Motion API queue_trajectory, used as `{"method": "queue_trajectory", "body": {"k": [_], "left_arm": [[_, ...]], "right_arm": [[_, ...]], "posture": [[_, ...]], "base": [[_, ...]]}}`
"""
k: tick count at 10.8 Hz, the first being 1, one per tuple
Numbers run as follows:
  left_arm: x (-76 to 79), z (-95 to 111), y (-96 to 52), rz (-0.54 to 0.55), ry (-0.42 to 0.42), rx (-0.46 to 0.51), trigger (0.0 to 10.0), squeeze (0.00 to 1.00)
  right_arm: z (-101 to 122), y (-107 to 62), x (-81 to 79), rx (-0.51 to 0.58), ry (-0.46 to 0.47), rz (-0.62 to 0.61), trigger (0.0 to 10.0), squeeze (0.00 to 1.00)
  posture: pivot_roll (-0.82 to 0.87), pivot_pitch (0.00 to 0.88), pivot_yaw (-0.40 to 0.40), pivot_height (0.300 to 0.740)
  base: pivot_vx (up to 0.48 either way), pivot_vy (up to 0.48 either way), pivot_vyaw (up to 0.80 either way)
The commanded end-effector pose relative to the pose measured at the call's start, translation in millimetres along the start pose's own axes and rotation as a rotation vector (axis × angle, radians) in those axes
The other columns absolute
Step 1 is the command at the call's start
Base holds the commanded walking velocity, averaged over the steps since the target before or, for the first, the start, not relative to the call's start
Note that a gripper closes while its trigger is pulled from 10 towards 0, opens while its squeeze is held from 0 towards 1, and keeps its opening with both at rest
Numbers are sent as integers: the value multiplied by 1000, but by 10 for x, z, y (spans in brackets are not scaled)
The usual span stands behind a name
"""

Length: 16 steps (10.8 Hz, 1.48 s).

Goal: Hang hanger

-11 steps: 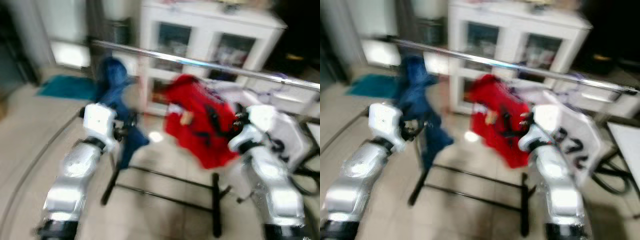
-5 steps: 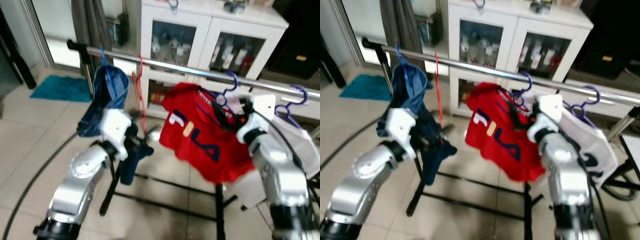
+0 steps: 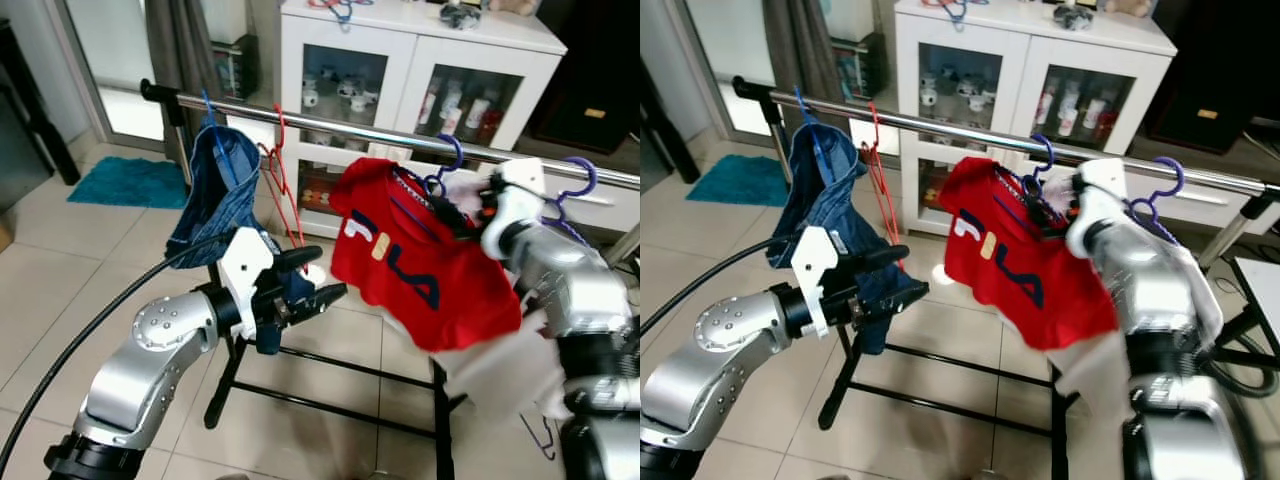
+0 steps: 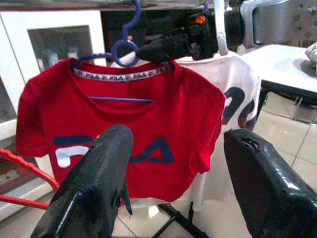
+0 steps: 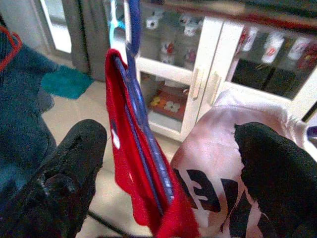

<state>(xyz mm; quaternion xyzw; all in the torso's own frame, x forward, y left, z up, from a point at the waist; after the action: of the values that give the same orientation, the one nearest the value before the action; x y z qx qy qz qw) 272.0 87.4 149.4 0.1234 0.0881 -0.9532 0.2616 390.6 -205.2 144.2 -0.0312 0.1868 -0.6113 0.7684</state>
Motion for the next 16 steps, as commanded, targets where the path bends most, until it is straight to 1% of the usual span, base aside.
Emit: {"method": "queue_trajectory", "body": {"k": [1, 2, 3, 5, 6, 7, 8, 9, 12, 16], "left_arm": [[14, 84, 26, -26, 13, 21, 10000, 0], [19, 87, 21, -36, 10, 19, 10000, 0], [19, 85, 19, -42, 11, 17, 10000, 0], [21, 86, 18, -48, 10, 17, 10000, 0], [27, 80, -1, -51, 9, 12, 10000, 0], [29, 78, -4, -51, 9, 10, 10000, 0], [30, 79, -5, -52, 8, 10, 10000, 0], [29, 78, -4, -53, 8, 9, 10000, 0], [23, 80, 8, -55, 13, 12, 10000, 0], [22, 80, 16, -57, 19, 11, 10000, 0]], "right_arm": [[93, 26, -14, 12, -22, 38, 10000, 0], [168, 73, -126, 22, -45, 149, 10000, 0], [174, 113, -158, 9, -63, 178, 10000, 0], [129, 206, -171, -45, -83, 187, 10000, 0], [15, 255, -164, -135, -91, 195, 5255, 0], [22, 268, -168, -140, -86, 198, 2980, 0], [29, 281, -164, -143, -77, 196, 1373, 0], [49, 295, -162, -141, -69, 197, 0, 0], [87, 305, -116, -148, -49, 183, 0, 0], [105, 323, -108, -146, -39, 171, 0, 0]], "posture": [[75, 0, -68, 740], [74, 0, -67, 740], [73, 0, -67, 740], [78, 0, -70, 740], [85, 0, -76, 740], [88, 0, -78, 740], [88, 0, -78, 740], [87, 0, -78, 740], [82, 0, -77, 740], [84, 0, -78, 740]], "base": [[0, 0, 0], [0, 0, 0], [0, 0, 0], [0, 0, 0], [0, 0, 0], [0, 0, 0], [0, 0, 0], [0, 0, 0], [0, 0, 0], [0, 0, 0]]}}
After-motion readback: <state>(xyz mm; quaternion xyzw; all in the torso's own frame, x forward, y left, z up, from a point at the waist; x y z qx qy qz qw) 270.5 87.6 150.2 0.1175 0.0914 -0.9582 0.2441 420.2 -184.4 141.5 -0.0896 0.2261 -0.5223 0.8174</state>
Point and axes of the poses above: a point about 5 cm out from each wrist's last joint towards the gripper, its own y axis pointing out of the wrist towards the gripper, its own z axis along the axis of the wrist's last joint, x = y × z, the point moved 4 cm from there along y, pointing out of the wrist towards the gripper, and after that the axes turned 14 degrees about y, right-handed, at the moved point
